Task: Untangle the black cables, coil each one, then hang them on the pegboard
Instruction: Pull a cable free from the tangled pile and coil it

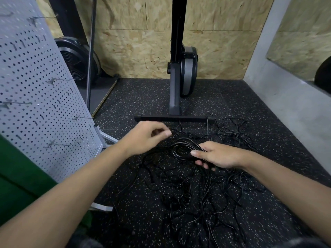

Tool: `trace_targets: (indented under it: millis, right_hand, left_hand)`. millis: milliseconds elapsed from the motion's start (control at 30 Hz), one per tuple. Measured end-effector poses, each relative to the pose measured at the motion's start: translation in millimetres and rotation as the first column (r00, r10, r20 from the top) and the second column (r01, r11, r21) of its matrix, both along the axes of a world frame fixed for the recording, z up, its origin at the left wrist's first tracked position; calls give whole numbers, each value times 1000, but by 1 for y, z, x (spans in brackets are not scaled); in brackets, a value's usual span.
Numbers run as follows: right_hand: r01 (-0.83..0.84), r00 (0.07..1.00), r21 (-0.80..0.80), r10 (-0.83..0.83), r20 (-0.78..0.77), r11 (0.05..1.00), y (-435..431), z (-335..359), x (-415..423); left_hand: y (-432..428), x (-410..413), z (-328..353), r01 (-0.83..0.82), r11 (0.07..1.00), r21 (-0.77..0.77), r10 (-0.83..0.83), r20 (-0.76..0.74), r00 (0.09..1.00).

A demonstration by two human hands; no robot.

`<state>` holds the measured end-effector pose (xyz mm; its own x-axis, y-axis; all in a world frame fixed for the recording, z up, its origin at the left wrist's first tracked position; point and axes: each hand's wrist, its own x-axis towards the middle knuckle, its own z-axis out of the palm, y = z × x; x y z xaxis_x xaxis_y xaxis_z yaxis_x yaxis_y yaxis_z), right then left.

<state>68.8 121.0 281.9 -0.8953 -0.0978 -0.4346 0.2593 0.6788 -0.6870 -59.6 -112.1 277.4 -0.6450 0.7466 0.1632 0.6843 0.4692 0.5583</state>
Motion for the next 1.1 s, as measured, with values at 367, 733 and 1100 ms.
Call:
trace_targets:
  millis: [367, 733, 1100]
  right_hand:
    - [33, 992, -120, -18, 125, 992, 3, -13, -6]
    - [-290, 953, -64, 281, -113, 955, -34, 30, 11]
    - [-146, 934, -111, 100, -342, 983, -6, 43, 4]
  left_hand:
    - [11, 7, 0, 37, 999, 30, -36, -53, 998]
    - [30, -4, 1, -5, 940, 342, -50, 150, 987]
    - [31, 6, -42, -107, 954, 281, -77, 573, 816]
